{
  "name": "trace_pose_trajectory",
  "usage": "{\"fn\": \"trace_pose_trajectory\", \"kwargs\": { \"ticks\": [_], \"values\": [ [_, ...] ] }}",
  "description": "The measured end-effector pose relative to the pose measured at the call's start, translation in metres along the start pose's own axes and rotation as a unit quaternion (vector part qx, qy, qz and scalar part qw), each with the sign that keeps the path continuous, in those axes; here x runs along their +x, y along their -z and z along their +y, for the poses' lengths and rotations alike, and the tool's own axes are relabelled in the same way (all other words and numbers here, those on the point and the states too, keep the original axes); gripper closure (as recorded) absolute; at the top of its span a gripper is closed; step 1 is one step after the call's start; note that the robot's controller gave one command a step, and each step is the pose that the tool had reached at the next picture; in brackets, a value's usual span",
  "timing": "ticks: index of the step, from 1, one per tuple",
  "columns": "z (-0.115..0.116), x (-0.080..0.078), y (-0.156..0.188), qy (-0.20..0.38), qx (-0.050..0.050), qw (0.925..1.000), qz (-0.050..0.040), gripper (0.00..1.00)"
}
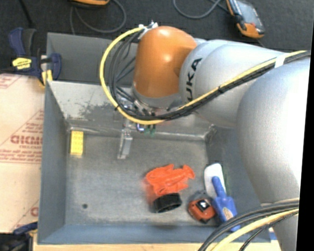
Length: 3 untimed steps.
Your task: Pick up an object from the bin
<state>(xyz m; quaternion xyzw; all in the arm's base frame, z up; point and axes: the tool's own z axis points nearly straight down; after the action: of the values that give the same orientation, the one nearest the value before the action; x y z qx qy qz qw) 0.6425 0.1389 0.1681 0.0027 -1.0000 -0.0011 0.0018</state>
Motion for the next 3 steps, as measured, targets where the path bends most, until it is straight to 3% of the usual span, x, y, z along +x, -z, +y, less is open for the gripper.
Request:
{"fn": "trace_pose_trajectory", "kwargs": {
  "ticks": [1,2,3],
  "values": [
    [-0.001,-0.001,0.005,-0.001,-0.001,1.0000,-0.0032,0.00],
    [-0.021,0.019,-0.017,0.034,0.000,0.9994,-0.0072,0.00],
    [-0.031,0.054,-0.046,0.008,0.001,1.0000,-0.0023,0.00]
  ]
}}
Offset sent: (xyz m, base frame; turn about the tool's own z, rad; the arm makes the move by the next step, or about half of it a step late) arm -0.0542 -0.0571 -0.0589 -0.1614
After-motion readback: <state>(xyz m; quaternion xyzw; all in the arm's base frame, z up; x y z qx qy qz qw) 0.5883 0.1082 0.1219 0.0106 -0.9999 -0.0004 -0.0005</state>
